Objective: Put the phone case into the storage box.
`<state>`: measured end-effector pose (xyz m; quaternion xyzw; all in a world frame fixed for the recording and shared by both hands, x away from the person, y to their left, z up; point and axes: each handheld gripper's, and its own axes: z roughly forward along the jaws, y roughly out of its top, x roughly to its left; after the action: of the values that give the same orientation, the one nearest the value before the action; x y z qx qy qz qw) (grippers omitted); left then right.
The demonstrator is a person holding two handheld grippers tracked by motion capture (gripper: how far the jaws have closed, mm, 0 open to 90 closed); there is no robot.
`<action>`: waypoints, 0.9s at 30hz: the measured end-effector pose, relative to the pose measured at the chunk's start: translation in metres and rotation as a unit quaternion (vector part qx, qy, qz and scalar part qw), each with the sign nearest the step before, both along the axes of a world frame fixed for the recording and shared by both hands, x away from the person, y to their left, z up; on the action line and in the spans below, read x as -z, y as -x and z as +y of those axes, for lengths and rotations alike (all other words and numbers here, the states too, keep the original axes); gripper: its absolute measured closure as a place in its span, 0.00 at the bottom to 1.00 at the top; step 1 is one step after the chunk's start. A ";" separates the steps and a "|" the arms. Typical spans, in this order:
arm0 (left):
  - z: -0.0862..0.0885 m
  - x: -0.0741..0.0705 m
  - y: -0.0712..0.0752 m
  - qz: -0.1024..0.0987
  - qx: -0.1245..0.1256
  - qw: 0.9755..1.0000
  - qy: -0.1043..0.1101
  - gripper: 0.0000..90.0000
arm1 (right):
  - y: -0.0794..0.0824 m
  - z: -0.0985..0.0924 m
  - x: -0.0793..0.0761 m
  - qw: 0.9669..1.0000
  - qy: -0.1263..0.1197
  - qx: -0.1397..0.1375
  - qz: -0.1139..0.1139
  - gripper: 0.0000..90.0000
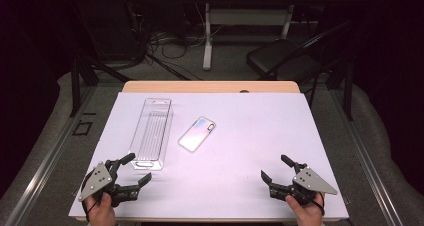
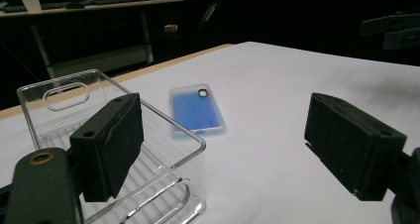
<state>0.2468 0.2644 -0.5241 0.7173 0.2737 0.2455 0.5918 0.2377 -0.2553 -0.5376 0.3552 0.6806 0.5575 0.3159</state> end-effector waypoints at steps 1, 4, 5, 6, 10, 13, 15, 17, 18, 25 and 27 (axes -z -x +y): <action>0.000 0.000 0.000 0.002 -0.001 1.000 0.001 0.18 | 0.000 0.000 0.000 1.000 -0.001 0.001 0.001 0.16; 0.001 0.000 0.000 0.000 -0.002 1.000 0.002 0.18 | -0.001 0.000 0.000 1.000 0.002 0.001 -0.003 0.16; 0.001 0.000 0.000 0.001 -0.001 1.000 0.001 0.18 | -0.001 0.000 0.000 1.000 0.002 0.001 -0.003 0.16; 0.001 0.000 0.000 0.002 -0.002 1.000 0.000 0.18 | -0.001 0.001 0.000 1.000 0.008 0.003 -0.004 0.16; 0.001 0.001 0.001 0.004 -0.004 1.000 -0.002 0.18 | -0.002 0.002 -0.002 1.000 0.010 0.004 -0.006 0.16; 0.001 0.001 0.002 0.005 -0.005 1.000 -0.002 0.18 | -0.003 0.003 -0.005 1.000 0.016 0.008 -0.006 0.16; 0.002 0.001 0.002 0.005 -0.007 1.000 -0.003 0.18 | -0.004 0.004 -0.007 1.000 0.019 0.009 -0.006 0.16; 0.002 0.001 0.002 0.006 -0.009 1.000 0.000 0.18 | -0.004 0.005 -0.008 1.000 0.017 0.009 -0.002 0.16; 0.002 0.001 0.002 0.005 -0.010 1.000 -0.001 0.18 | -0.004 0.006 -0.010 1.000 0.018 0.008 0.001 0.16; 0.002 0.001 0.004 0.006 -0.008 1.000 -0.004 0.18 | -0.006 0.012 -0.028 0.999 0.028 0.003 0.024 0.16; 0.002 0.001 0.005 0.006 -0.010 1.000 -0.003 0.18 | -0.008 0.014 -0.033 0.999 0.026 0.001 0.033 0.16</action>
<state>0.2420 0.2664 -0.5246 0.7180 0.2838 0.2479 0.5851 0.2459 -0.2409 -0.5046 0.3658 0.7043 0.5275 0.3032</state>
